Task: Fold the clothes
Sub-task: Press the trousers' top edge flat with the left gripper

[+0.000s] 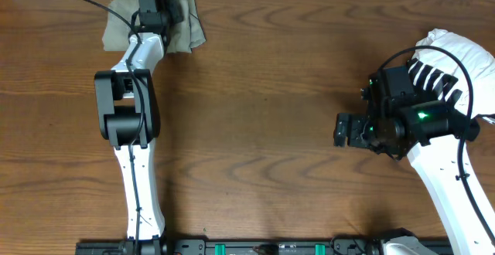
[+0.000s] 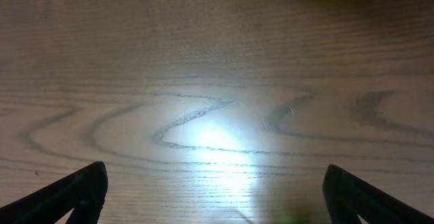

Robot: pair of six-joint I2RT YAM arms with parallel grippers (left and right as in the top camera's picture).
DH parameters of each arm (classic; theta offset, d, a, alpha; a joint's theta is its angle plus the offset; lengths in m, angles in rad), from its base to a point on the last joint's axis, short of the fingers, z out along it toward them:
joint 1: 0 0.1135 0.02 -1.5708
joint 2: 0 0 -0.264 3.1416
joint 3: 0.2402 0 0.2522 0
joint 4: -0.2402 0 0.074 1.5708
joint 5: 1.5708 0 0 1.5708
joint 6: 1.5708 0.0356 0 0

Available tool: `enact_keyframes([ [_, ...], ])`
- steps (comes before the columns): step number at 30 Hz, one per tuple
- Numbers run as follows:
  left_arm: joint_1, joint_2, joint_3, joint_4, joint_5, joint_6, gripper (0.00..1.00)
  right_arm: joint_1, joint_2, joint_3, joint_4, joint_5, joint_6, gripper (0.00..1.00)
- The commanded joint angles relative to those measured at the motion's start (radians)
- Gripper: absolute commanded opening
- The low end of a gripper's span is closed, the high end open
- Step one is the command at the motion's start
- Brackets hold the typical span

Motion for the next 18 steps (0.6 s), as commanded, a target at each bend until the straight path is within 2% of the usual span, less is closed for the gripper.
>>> enact_keyframes([
  [1, -0.030, -0.097, 0.006, 0.003, 0.014, 0.005, 0.13, -0.002, -0.013, 0.010, 0.001, 0.000, -0.011, 0.99],
  [8, -0.084, -0.089, 0.003, -0.059, 0.013, -0.001, 0.13, -0.002, -0.013, 0.010, 0.003, 0.000, -0.013, 0.99],
  [18, -0.087, 0.017, 0.003, -0.080, 0.010, -0.005, 0.13, -0.002, -0.013, 0.010, -0.001, 0.000, -0.027, 0.99],
])
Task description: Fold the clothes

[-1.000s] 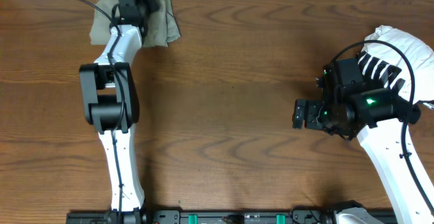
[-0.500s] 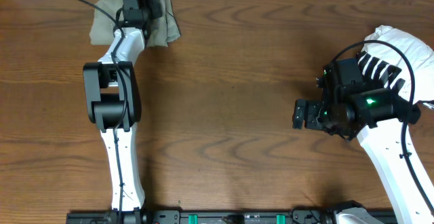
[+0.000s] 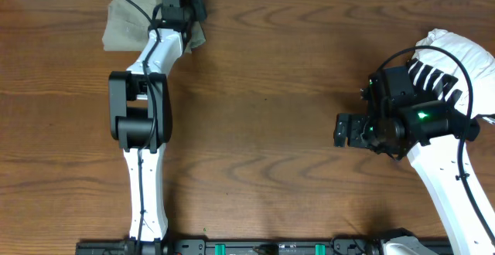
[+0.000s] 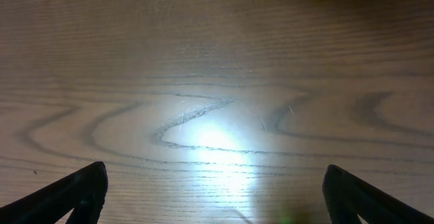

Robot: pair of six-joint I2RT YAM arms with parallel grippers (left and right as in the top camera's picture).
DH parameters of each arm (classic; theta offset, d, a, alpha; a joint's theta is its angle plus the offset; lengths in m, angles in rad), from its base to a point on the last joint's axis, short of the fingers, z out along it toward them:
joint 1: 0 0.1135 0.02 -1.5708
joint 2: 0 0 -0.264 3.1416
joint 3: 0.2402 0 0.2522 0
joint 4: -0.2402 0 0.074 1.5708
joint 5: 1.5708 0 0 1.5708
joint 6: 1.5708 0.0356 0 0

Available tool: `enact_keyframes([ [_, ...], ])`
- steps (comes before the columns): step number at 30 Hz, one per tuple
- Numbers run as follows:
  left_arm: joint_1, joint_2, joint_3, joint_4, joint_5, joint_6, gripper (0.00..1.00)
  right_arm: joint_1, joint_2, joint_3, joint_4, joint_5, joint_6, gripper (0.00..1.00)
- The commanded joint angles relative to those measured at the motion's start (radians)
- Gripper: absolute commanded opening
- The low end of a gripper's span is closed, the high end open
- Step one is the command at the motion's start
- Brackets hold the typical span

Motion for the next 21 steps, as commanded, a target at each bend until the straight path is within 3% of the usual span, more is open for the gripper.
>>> enact_keyframes([
  [1, 0.012, 0.051, 0.003, -0.009, -0.005, -0.005, 0.14, -0.002, -0.013, 0.010, -0.001, 0.000, -0.019, 0.99],
  [9, 0.011, -0.006, 0.003, -0.011, 0.160, -0.005, 0.17, -0.002, -0.013, 0.010, -0.001, 0.000, -0.019, 0.99],
  [14, 0.010, -0.153, 0.003, -0.048, 0.179, -0.005, 0.17, -0.002, -0.013, 0.010, 0.007, 0.000, -0.019, 0.99],
  [16, 0.010, -0.242, 0.003, -0.068, 0.179, -0.005, 0.28, -0.002, -0.015, 0.011, 0.016, 0.000, -0.019, 0.99],
  [21, 0.010, -0.507, 0.003, -0.213, 0.179, -0.074, 0.68, -0.002, -0.034, 0.019, 0.045, -0.060, -0.018, 0.99],
])
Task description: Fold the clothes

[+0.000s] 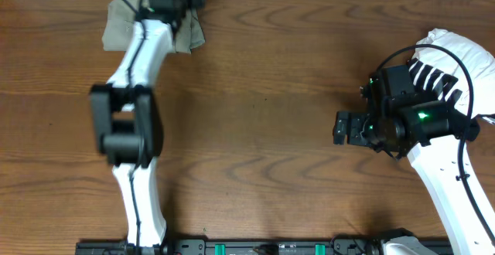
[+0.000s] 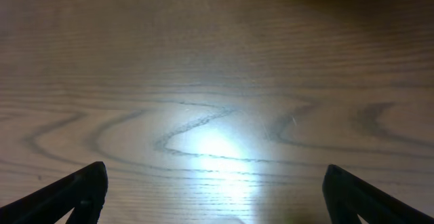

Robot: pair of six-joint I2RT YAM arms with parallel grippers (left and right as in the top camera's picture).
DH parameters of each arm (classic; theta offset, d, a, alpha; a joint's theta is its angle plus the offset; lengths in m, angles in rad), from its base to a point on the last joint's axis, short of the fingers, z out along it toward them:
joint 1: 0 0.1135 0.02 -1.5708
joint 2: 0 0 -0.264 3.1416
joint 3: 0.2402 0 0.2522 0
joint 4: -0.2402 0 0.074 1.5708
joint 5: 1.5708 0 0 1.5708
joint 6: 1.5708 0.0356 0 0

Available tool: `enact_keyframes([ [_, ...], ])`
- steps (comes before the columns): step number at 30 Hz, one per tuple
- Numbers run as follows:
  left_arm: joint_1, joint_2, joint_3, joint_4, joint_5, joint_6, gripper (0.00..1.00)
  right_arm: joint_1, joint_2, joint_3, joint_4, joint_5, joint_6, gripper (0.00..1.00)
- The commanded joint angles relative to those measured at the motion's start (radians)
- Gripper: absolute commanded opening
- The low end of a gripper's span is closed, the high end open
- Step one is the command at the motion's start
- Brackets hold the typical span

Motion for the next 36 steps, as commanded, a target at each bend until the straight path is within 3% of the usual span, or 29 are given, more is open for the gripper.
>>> enact_keyframes([
  [1, 0.004, -0.239, 0.015, -0.083, 0.015, -0.062, 0.73, -0.002, -0.038, 0.019, 0.016, -0.065, -0.015, 0.99],
  [3, 0.004, -0.352, 0.015, -0.189, 0.018, -0.064, 0.98, -0.002, -0.064, 0.020, 0.026, -0.098, -0.015, 0.99],
  [12, 0.004, -0.767, 0.015, -0.725, 0.018, -0.064, 0.98, -0.002, -0.291, 0.020, -0.021, -0.119, -0.014, 0.99],
  [21, 0.004, -0.978, 0.013, -1.206, 0.018, -0.064, 0.98, -0.002, -0.480, 0.020, -0.097, -0.114, -0.014, 0.99],
  [25, 0.004, -1.064, -0.032, -1.283, 0.024, -0.064, 0.98, -0.002, -0.534, 0.020, -0.126, -0.110, -0.015, 0.99],
  [36, 0.004, -1.557, -0.412, -1.150, 0.045, -0.064, 0.98, -0.002, -0.673, 0.020, -0.174, -0.076, -0.015, 0.99],
])
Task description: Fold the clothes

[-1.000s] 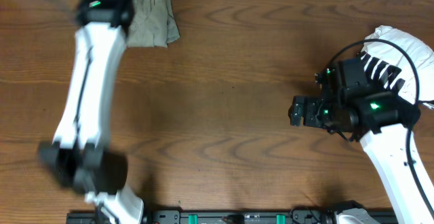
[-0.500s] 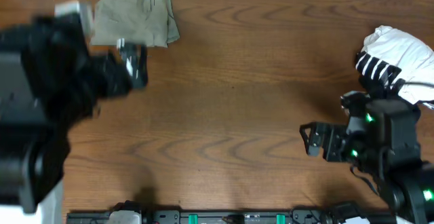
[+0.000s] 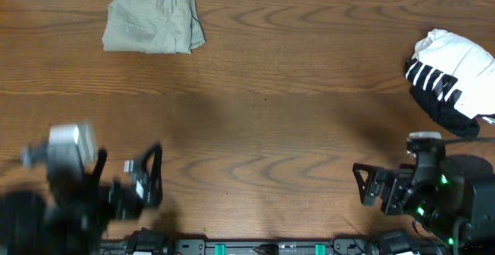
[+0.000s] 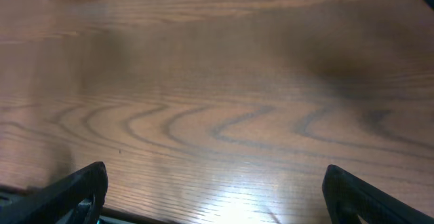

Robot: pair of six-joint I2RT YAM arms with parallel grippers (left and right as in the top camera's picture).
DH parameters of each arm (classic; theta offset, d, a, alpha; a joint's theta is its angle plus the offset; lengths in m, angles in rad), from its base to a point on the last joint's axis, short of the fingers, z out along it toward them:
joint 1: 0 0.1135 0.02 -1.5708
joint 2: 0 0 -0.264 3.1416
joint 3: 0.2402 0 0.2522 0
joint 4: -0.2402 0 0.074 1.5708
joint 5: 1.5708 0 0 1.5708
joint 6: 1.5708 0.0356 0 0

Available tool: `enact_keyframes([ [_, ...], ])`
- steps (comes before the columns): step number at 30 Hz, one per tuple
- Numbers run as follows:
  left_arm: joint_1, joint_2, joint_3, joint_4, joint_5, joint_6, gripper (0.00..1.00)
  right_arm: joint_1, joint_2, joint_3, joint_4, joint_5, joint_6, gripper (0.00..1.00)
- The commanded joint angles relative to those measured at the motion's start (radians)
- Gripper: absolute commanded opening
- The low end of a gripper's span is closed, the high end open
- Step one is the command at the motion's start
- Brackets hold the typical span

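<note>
A folded khaki garment (image 3: 151, 29) lies flat at the back left of the table, with nothing on it. A white garment with black stripes (image 3: 448, 73) sits crumpled at the right edge. My left gripper (image 3: 148, 176) is drawn back to the front left; it is motion-blurred, so its jaws cannot be read. My right gripper (image 3: 363, 187) is at the front right. In the right wrist view the right gripper (image 4: 215, 178) is open wide over bare wood, and its dark fingers (image 4: 81, 190) have nothing between them.
The wooden table (image 3: 278, 124) stretches between the two garments. Its front edge (image 4: 41, 207) shows just under the right gripper. A pale blurred shape sits far off at the top left of the right wrist view.
The left arm was stretched to the khaki garment at the back and is now back at the front left, leaving the garment uncovered. The right arm has pulled back to the front right edge.
The left gripper was over the khaki garment at the back left, then at its right edge, then at its back edge. The right gripper stayed open over bare wood meanwhile. Now both arms are at the front edge and the garment lies folded.
</note>
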Motion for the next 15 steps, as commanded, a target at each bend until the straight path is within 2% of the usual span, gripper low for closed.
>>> enact_keyframes([
  [1, 0.003, -0.152, -0.103, 0.018, 0.014, -0.005, 0.98, -0.002, -0.049, 0.013, -0.003, 0.014, -0.015, 0.99],
  [9, 0.003, -0.438, -0.280, 0.028, 0.021, -0.065, 0.98, -0.002, -0.213, 0.013, -0.005, 0.048, -0.014, 0.99],
  [15, 0.003, -0.536, -0.369, 0.051, 0.084, -0.066, 0.98, -0.002, -0.319, 0.003, -0.017, 0.061, -0.041, 0.99],
])
